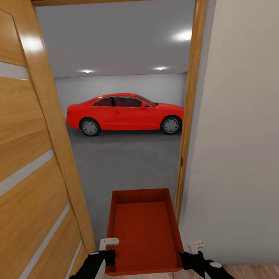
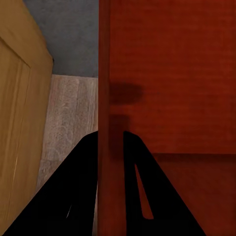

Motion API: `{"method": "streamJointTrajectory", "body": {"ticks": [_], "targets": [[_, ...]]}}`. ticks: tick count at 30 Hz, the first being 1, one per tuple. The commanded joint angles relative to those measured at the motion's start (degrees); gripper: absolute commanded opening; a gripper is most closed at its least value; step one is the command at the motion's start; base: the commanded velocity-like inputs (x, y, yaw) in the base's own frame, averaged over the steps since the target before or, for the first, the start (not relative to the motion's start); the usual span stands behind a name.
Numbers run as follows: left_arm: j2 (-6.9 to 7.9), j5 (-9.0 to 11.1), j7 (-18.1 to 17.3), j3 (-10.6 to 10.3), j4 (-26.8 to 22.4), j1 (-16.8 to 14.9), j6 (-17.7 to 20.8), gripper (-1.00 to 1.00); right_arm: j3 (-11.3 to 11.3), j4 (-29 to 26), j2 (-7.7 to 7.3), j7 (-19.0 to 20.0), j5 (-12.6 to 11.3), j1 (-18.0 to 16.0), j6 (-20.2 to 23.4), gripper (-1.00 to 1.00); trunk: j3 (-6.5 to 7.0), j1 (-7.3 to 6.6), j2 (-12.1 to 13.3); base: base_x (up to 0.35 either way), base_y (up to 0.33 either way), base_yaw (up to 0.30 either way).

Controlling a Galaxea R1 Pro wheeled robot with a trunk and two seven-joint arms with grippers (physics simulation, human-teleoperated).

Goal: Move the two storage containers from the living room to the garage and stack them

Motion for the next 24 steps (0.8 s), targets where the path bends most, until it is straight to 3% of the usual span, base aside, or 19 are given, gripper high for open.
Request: {"method": "streamJointTrajectory", "body": {"ticks": [1,24], "targets": [[-0.11,-1.17,0.36,2.30,-1.13,-0.15,0.48,-1.00,3.64,-0.08,-0.08,0.53,-1.20,0.03,-0.07,-1.00,-0.13,0.03,-0.12,0.001,0.002,-0.003],[-0.11,-1.17,0.36,2.28,-1.13,-0.19,0.48,-1.00,3.64,-0.08,-0.08,0.53,-1.20,0.03,-0.07,-1.00,-0.13,0.03,-0.12,0.000,0.000,-0.003]]}}
